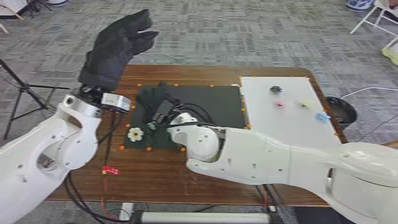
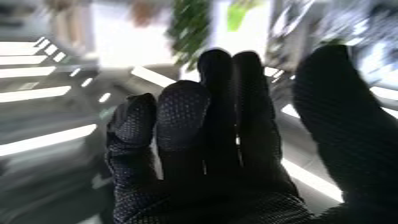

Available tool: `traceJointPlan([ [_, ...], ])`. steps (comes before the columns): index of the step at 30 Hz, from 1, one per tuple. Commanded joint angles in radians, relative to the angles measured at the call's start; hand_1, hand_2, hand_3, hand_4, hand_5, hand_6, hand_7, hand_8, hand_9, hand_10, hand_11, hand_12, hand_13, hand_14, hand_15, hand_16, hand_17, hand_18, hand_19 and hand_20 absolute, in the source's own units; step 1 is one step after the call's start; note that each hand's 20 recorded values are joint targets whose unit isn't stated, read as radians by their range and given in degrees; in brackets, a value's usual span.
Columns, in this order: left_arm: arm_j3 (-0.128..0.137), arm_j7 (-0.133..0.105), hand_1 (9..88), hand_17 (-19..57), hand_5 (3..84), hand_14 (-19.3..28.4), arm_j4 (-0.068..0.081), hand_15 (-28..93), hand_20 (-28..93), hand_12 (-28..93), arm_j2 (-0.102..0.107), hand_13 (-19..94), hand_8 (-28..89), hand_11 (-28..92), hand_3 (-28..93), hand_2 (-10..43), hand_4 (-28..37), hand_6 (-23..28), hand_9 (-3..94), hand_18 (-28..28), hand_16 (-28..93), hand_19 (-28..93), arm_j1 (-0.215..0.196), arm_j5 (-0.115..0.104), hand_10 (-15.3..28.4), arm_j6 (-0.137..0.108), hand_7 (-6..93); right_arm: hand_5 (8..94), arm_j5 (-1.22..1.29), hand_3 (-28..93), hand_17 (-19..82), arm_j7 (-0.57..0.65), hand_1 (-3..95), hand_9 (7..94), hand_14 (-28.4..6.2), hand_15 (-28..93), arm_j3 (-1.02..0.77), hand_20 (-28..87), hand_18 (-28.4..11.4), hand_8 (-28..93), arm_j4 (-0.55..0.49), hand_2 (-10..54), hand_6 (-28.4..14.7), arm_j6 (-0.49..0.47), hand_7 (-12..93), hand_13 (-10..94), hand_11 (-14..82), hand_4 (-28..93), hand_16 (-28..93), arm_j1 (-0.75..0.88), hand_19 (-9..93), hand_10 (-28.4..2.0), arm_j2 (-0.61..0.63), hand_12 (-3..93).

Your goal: Arrange flowers

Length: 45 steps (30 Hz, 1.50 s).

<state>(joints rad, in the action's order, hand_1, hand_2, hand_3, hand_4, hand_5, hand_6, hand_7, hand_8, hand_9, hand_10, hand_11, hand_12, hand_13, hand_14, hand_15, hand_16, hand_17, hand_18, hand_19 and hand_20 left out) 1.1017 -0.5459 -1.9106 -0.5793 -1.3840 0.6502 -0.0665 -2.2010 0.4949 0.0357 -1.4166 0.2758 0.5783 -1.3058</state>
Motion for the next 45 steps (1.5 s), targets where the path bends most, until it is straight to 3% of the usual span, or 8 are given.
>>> traceJointPlan([
  [1,0.084,0.001,25.4,-9.0,31.2,13.7,-0.029,29,14,19,-0.005,20,-8,19,69,-2.3,-25.6,2.9,24.2,19.9,6,38,-0.12,-0.001,11.2,-0.034,17.9,42.8,0.014,84,21,-0.042,24.2,43.0,-13.0,85,-0.107,57,-21.0,-13,-0.201,-9.5,-2.9,-0.055,25,45,45.6,-28,30,0.04,81,-13.5,0.273,30.1],
  [7,0.171,0.03,25.3,-9.0,31.2,13.8,-0.055,29,14,19,-0.029,20,-8,19,69,-2.3,-25.6,2.9,24.2,19.9,6,38,-0.257,-0.002,11.1,-0.06,17.8,41.3,0.014,83,20,0.014,23.3,44.9,-13.2,83,-0.299,57,-21.0,-12,-0.36,-9.5,-3.8,-0.062,23,44,29.4,-28,27,0.209,81,-13.2,0.578,22.9],
  [12,0.254,0.052,25.4,-9.0,31.2,13.9,-0.083,29,14,19,-0.042,20,-8,19,69,-2.3,-25.7,2.9,24.2,19.9,6,38,-0.388,-0.003,11.2,-0.086,17.8,41.6,0.009,82,21,0.103,23.9,46.9,-13.0,82,-0.499,57,-21.0,-12,-0.379,-9.5,-3.6,-0.077,22,45,24.1,-28,25,0.407,81,-13.5,0.745,20.8],
  [17,0.274,0.068,25.3,-9.0,31.1,13.8,-0.091,29,14,19,-0.062,20,-8,19,69,-2.4,-25.6,2.8,24.2,19.9,6,38,-0.438,0.0,11.2,-0.096,17.8,41.6,0.003,78,21,0.157,26.0,47.8,-13.1,81,-0.756,57,-21.3,-12,-0.348,-9.5,-3.7,-0.153,22,46,21.7,-28,25,0.616,81,-13.8,0.812,20.4],
  [22,0.293,0.072,25.3,-9.0,31.1,13.8,-0.1,29,14,19,-0.062,20,-8,19,69,-2.3,-25.6,2.9,24.2,19.9,6,38,-0.47,-0.003,11.2,-0.102,17.8,41.5,-0.023,75,20,0.195,27.2,47.5,-13.0,81,-0.862,57,-21.4,-11,-0.33,-9.5,-4.0,-0.188,21,45,21.1,-28,25,0.706,81,-13.9,0.857,20.8],
  [28,0.285,0.064,25.5,-9.1,31.1,13.7,-0.098,29,14,19,-0.062,20,-8,19,69,-2.3,-25.7,2.8,24.1,19.9,6,38,-0.46,-0.003,11.1,-0.101,18.0,41.7,-0.03,77,20,0.213,26.4,45.6,-13.2,81,-0.955,58,-21.4,-11,-0.346,-9.5,-4.1,-0.219,22,45,28.1,-28,25,0.82,80,-13.0,0.911,24.5],
  [37,0.289,0.066,25.3,-9.1,31.1,13.7,-0.103,29,14,19,-0.06,20,-8,19,69,-2.4,-25.5,2.8,24.0,19.8,6,38,-0.472,-0.002,11.2,-0.105,18.0,46.0,-0.033,79,20,0.216,25.6,48.5,-12.8,81,-0.914,58,-21.3,-12,-0.305,-9.5,-2.5,-0.246,27,46,32.8,-28,25,0.795,80,-12.3,0.913,25.1],
  [45,0.282,0.065,25.5,-9.1,31.0,13.7,-0.103,29,14,19,-0.057,20,-8,19,69,-2.4,-25.7,2.9,24.0,19.9,6,38,-0.47,-0.001,11.2,-0.1,18.0,51.5,-0.13,83,24,0.232,28.8,56.9,-10.4,80,-0.802,57,-20.5,-15,-0.221,-9.5,0.0,-0.023,31,52,36.4,-28,27,0.767,82,-10.5,0.911,24.6],
])
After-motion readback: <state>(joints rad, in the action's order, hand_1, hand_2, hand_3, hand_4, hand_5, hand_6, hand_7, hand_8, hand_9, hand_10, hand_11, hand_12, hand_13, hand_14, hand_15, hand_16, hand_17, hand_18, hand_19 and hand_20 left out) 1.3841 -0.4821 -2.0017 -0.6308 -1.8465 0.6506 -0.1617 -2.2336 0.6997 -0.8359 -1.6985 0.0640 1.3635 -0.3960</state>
